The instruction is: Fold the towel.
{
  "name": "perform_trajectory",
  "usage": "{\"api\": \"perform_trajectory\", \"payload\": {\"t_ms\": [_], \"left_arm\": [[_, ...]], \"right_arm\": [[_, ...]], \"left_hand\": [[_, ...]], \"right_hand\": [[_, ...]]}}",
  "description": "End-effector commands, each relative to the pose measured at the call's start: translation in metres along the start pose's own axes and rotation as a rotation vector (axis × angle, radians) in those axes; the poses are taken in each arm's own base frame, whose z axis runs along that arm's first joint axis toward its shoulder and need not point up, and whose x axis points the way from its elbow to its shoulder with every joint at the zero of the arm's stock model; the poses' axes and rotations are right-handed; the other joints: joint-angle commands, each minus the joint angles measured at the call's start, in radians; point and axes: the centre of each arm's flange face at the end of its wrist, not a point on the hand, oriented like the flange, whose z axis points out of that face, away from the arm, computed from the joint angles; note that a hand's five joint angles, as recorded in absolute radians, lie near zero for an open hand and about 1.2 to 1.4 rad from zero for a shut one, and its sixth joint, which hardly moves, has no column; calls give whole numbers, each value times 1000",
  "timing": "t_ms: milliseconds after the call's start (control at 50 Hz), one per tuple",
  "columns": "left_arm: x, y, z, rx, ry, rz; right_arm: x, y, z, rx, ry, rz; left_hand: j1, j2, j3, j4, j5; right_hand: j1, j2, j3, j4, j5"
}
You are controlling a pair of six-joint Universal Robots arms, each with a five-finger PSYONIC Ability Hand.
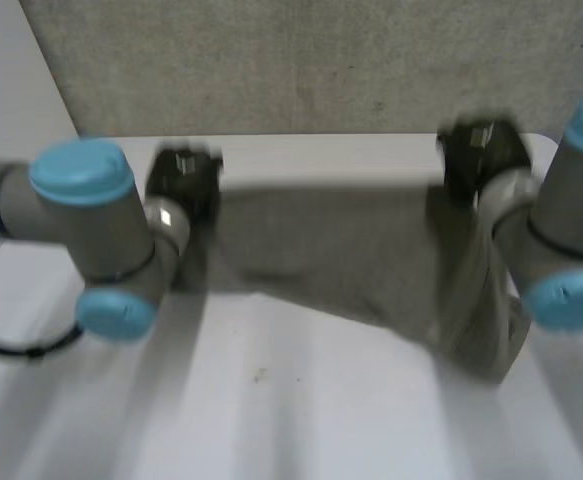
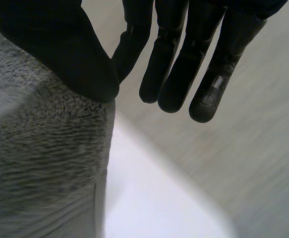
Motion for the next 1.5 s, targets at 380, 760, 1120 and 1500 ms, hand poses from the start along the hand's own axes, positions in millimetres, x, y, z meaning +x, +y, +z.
{"api": "perform_trajectory", "payload": {"t_ms": [380, 760, 1120, 1500], "left_arm": [[-49, -36, -27, 176, -130, -48], [14, 4, -170, -67, 180, 45], [37, -30, -276, 7, 406, 47], [25, -34, -300, -49, 346, 78]], "right_arm": [[10, -34, -32, 198, 1, -57], [-10, 15, -33, 104, -376, -36], [-97, 28, -24, 181, -814, 19], [-174, 80, -53, 61, -1084, 79]], "left_hand": [[206, 179, 180, 179, 181], [206, 179, 180, 179, 181], [206, 179, 180, 179, 181], [206, 179, 180, 179, 181]], "right_hand": [[428, 224, 210, 204, 251], [-748, -951, -965, -972, -924], [-705, -908, -922, -929, -881], [51, -152, -166, -173, -125]]}}
